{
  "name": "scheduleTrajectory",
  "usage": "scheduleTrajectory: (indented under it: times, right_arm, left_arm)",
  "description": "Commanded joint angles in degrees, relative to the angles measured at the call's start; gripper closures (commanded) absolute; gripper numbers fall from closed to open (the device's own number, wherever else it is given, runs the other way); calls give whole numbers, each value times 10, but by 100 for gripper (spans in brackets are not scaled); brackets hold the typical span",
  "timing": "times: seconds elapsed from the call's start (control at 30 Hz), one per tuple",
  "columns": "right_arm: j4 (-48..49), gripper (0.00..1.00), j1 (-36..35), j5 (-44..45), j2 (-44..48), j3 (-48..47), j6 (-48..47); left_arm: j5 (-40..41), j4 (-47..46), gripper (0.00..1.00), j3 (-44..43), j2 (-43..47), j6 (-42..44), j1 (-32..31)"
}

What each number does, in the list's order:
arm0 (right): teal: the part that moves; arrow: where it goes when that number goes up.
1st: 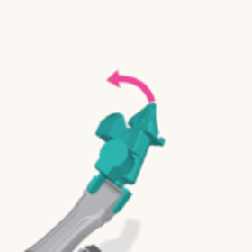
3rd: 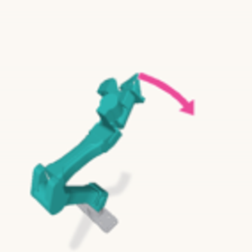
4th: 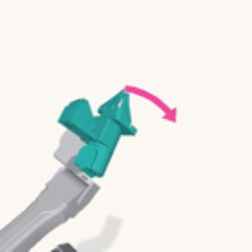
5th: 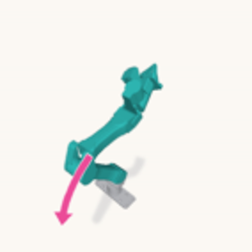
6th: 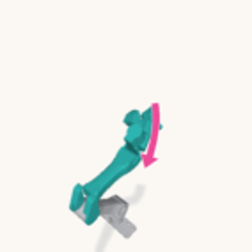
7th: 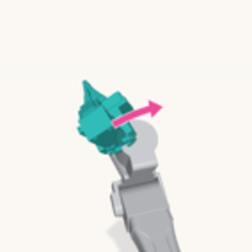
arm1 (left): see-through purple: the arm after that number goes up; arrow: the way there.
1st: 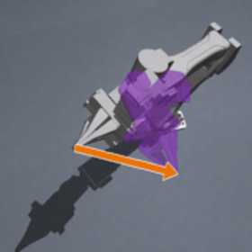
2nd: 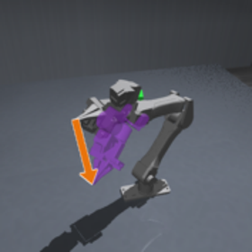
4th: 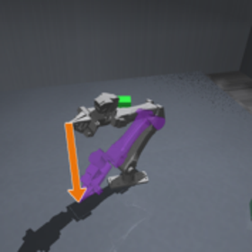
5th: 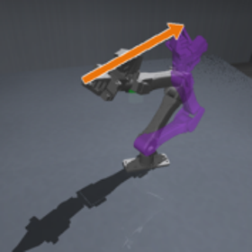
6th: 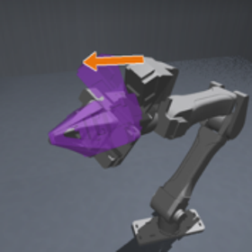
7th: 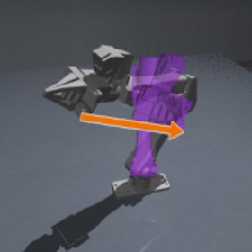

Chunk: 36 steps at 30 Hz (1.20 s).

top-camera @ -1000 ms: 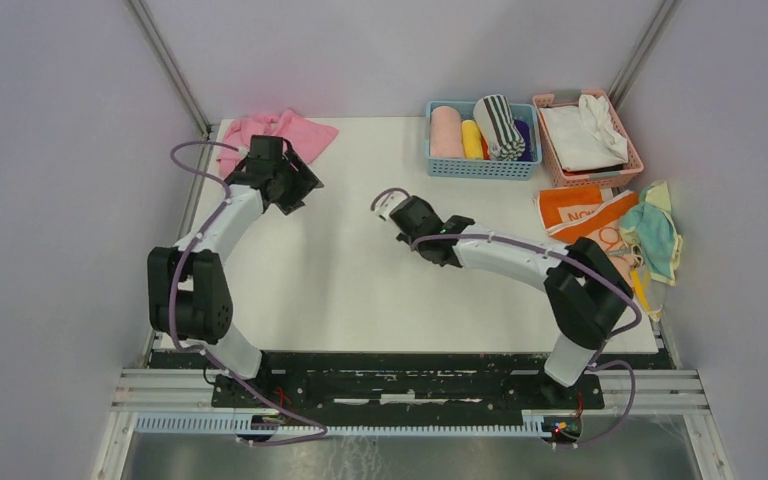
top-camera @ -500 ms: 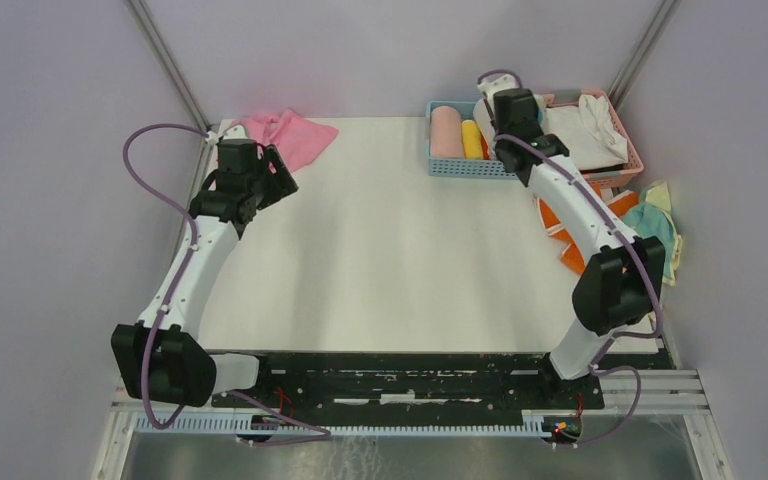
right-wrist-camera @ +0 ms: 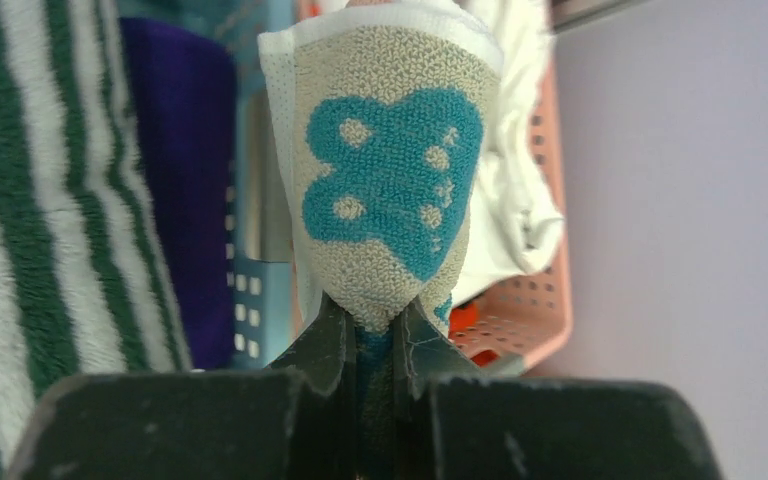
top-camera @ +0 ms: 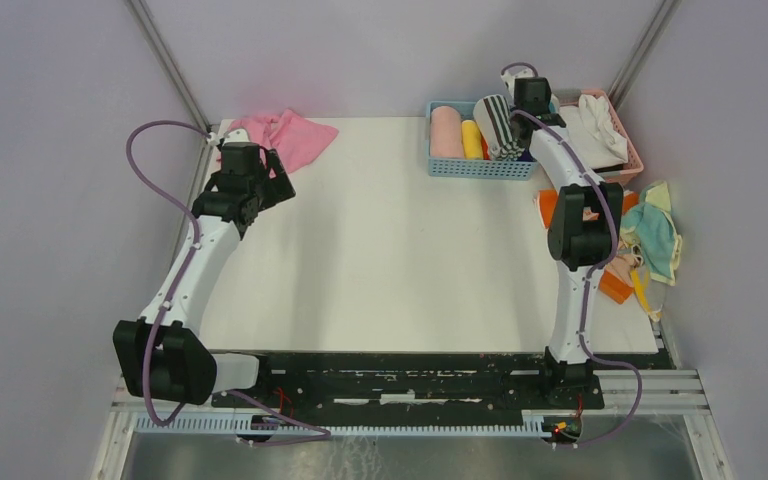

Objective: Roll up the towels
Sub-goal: Place the towel in the bin.

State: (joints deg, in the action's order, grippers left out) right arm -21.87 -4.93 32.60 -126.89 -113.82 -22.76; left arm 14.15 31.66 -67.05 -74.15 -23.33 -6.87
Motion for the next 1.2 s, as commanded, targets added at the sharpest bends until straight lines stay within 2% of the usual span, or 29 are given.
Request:
scheduleTrajectory:
  times: [0.0, 0.13, 0.33, 0.5, 0.7, 0.93, 1.07, 1.17]
  right_arm:
    - [-8, 100, -7, -45, -16, -45, 23]
    - [-25, 100, -7, -109, -11, -33, 62]
    - [-44, 100, -7, -147, -14, -32, 96]
    - [-99, 100, 1, -164, -57, -79, 129]
    - [-146, 100, 25, -229, -96, -104, 185]
    - [-198, 99, 48, -238, -140, -137, 220]
    - [-228, 90, 58, -230, -164, -166, 240]
    - [-250, 75, 59, -228, -163, -181, 245]
  left_arm:
    - [22, -6, 7, -5, -7, 25, -1]
    - [24, -5, 7, -4, -9, 25, -1]
    - [21, -6, 7, -2, -9, 25, -2]
    - [19, -8, 7, 1, -8, 24, -1]
    - [17, -10, 6, 2, -9, 23, -1]
    - [10, -14, 6, 6, -10, 23, -1]
    - [11, -15, 6, 7, -10, 25, -1]
    - [8, -16, 6, 8, -9, 25, -1]
